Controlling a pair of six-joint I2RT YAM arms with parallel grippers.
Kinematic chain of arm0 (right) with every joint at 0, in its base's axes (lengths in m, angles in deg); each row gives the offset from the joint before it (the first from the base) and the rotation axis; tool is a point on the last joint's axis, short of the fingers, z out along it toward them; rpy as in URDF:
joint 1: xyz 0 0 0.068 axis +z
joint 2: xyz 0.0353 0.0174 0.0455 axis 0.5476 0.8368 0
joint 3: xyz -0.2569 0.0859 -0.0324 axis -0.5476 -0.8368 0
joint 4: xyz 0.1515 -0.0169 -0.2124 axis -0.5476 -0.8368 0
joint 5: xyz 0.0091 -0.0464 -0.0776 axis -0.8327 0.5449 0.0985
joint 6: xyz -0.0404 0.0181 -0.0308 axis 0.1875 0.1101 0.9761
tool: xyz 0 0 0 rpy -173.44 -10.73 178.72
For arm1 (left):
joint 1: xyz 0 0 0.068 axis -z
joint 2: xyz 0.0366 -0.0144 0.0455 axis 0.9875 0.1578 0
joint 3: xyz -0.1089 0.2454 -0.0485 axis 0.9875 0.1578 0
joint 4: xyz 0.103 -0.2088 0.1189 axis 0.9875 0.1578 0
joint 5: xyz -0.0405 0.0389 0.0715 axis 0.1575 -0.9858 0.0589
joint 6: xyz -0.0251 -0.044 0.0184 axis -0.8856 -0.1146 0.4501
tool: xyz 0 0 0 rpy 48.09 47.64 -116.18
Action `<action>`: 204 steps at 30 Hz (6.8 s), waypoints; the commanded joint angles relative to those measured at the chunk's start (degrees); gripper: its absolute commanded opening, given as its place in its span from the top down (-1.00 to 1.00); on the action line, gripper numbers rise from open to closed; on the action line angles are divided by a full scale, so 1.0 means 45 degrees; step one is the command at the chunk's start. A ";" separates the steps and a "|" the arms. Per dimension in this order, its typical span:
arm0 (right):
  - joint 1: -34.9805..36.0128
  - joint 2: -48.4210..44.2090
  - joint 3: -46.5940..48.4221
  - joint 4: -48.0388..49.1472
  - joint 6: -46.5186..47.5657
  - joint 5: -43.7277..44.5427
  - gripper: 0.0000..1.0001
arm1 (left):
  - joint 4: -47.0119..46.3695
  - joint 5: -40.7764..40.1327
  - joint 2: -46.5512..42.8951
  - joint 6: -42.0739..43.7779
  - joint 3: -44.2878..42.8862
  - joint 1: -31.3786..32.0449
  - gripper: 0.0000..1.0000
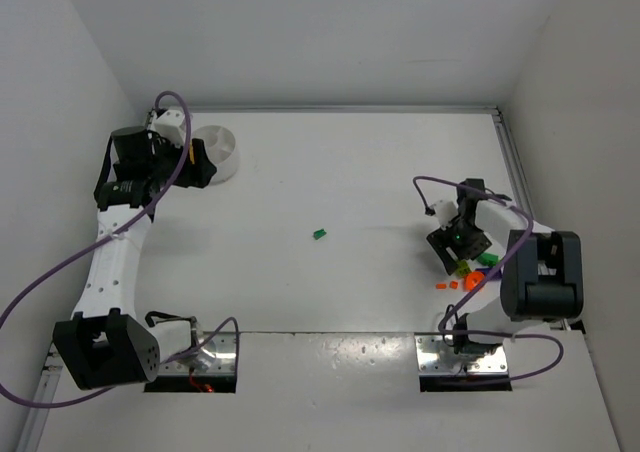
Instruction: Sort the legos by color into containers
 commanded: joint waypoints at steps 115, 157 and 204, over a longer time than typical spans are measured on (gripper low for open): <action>0.4634 0.3700 0.4849 1.0200 -2.5322 -1.1604 -0.02 | -0.5030 -0.2564 0.4208 -0.5042 0.0111 0.8777 0.75; 0.3283 -0.0033 0.7818 -0.0666 -0.5474 -0.4376 -0.24 | 0.7762 -0.4382 0.9707 0.7772 -1.1155 0.1277 0.66; 0.3029 -0.1494 0.5208 -0.1838 -0.4480 0.0446 -0.19 | 0.6103 -0.1301 0.7840 0.5607 -1.1061 0.1472 -0.42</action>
